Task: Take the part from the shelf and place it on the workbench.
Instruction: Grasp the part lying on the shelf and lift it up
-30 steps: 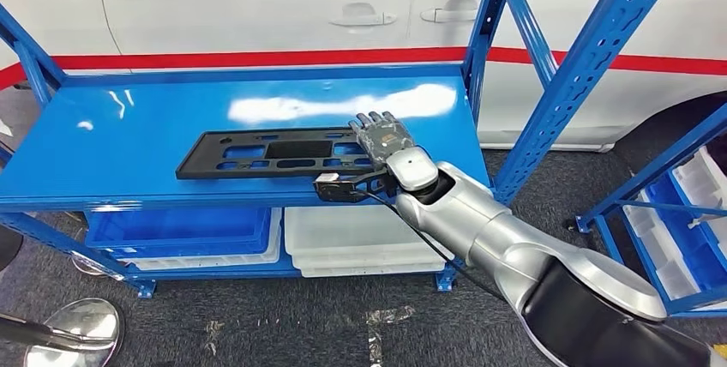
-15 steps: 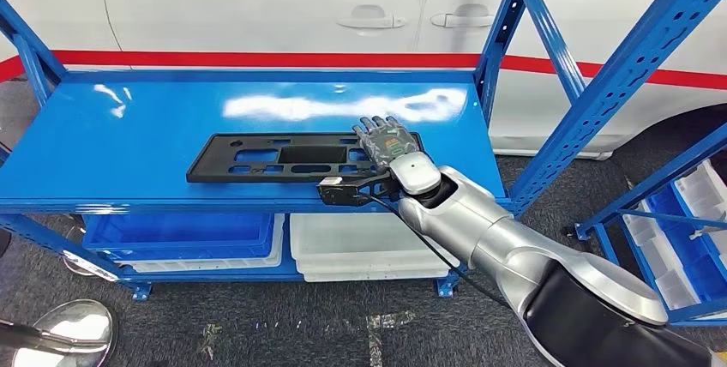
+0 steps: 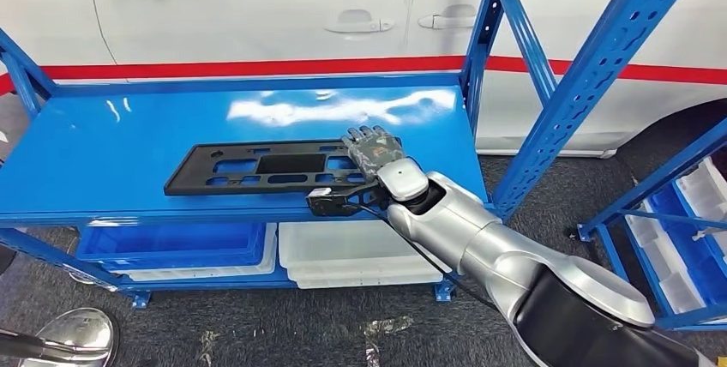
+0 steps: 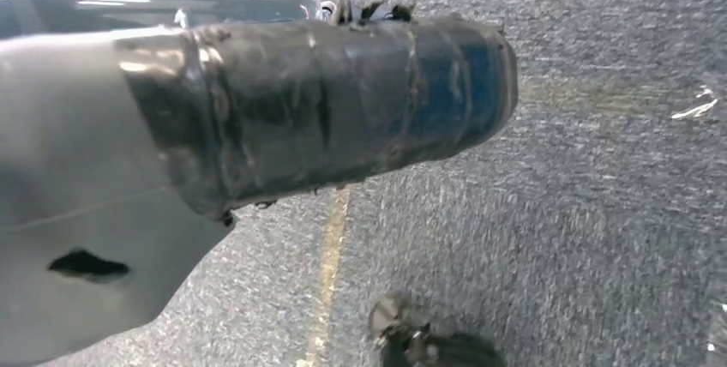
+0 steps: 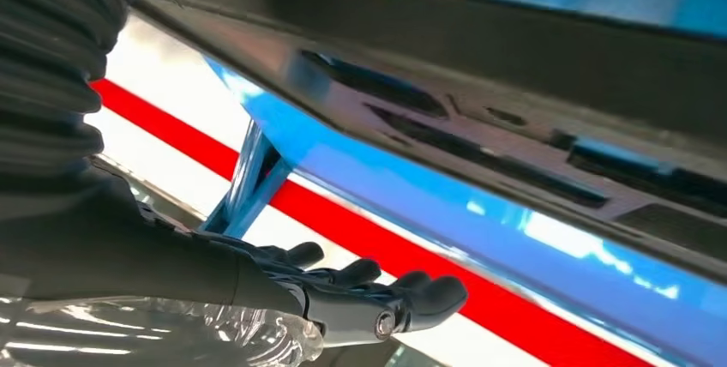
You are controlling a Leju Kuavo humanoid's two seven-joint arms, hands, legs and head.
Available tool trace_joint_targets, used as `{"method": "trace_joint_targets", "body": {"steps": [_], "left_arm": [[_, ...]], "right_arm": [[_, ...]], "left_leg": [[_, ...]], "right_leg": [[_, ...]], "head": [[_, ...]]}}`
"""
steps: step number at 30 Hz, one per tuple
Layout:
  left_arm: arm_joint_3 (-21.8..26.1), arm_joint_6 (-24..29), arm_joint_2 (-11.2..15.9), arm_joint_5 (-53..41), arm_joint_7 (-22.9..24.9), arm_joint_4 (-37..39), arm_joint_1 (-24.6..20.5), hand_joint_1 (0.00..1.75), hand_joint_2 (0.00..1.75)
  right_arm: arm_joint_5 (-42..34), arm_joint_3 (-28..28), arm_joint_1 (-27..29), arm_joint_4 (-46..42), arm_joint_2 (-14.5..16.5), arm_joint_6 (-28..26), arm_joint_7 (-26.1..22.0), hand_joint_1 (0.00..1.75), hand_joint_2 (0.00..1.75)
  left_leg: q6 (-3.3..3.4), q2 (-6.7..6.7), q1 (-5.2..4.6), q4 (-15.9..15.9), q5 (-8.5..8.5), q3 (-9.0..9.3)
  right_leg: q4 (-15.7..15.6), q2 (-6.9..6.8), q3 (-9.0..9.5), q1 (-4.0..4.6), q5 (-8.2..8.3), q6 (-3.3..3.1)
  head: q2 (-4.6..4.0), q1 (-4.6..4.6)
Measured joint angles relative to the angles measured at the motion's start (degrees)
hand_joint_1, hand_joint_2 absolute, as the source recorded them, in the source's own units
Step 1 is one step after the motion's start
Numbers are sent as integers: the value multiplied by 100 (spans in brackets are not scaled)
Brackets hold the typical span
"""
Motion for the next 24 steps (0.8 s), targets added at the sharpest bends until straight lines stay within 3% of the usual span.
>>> {"method": "trace_joint_targets", "body": {"steps": [2,3,6,8,12,14,16,18,19,21,22,24], "left_arm": [[4,1,16,0,1,0,6,0,0],[5,5,20,0,3,0,11,0,0],[9,29,34,5,18,0,7,0,0],[22,56,41,10,28,0,-6,0,0],[51,117,43,19,56,0,-3,0,0],[69,145,56,27,77,0,-4,0,0],[85,164,70,43,86,0,-6,0,0],[95,172,78,65,85,0,-5,0,0],[103,173,80,78,81,0,-4,0,0],[134,173,85,102,69,-1,-5,0,0],[153,174,93,114,61,-1,-9,0,0],[182,180,112,137,44,-2,-12,0,0]], "right_arm": [[0,0,27,17,13,4,-11,0,175],[0,0,36,26,14,9,-17,0,175],[-1,0,40,53,33,43,-37,0,175],[-3,0,37,67,51,87,-60,0,175],[-17,0,40,98,67,193,-115,161,175],[-18,0,38,114,69,229,-139,171,175],[-28,0,51,131,70,291,-182,175,175],[-60,0,69,150,73,382,-228,175,175],[-82,0,67,157,80,422,-246,175,175],[-112,0,39,166,100,466,-269,175,175],[-120,0,20,168,118,480,-278,175,175],[-132,0,1,171,148,500,-305,175,175]], "left_leg": [[-19,1,0,477,-82,-286],[-24,2,1,423,29,-289],[-25,10,2,-538,538,138],[21,0,-12,-886,602,308],[150,-18,-11,-929,611,328],[225,-14,1,-948,620,342],[294,-9,-7,-949,609,344],[327,-8,-14,-948,597,354],[327,-11,-13,-947,590,366],[309,-20,-12,-937,565,394],[288,-25,-25,-918,546,398],[240,-34,-52,-911,533,390]], "right_leg": [[13,0,7,13,-16,-21],[26,1,10,14,-29,-22],[120,8,4,21,-98,22],[182,12,-21,48,-137,72],[263,4,-67,50,-207,159],[697,-3,-259,26,-469,217],[1403,-5,-587,-7,-771,265],[1710,-6,-757,-54,-782,310],[1551,-9,-691,-80,-640,331],[824,-20,-341,-127,-270,378],[473,-22,-166,-134,-162,408],[169,-22,-6,-129,-146,432]], "head": [[0,-2],[0,-3],[0,-6],[1,-7],[0,11],[0,39],[0,60],[0,61],[0,60],[0,61],[0,60],[0,50]]}}
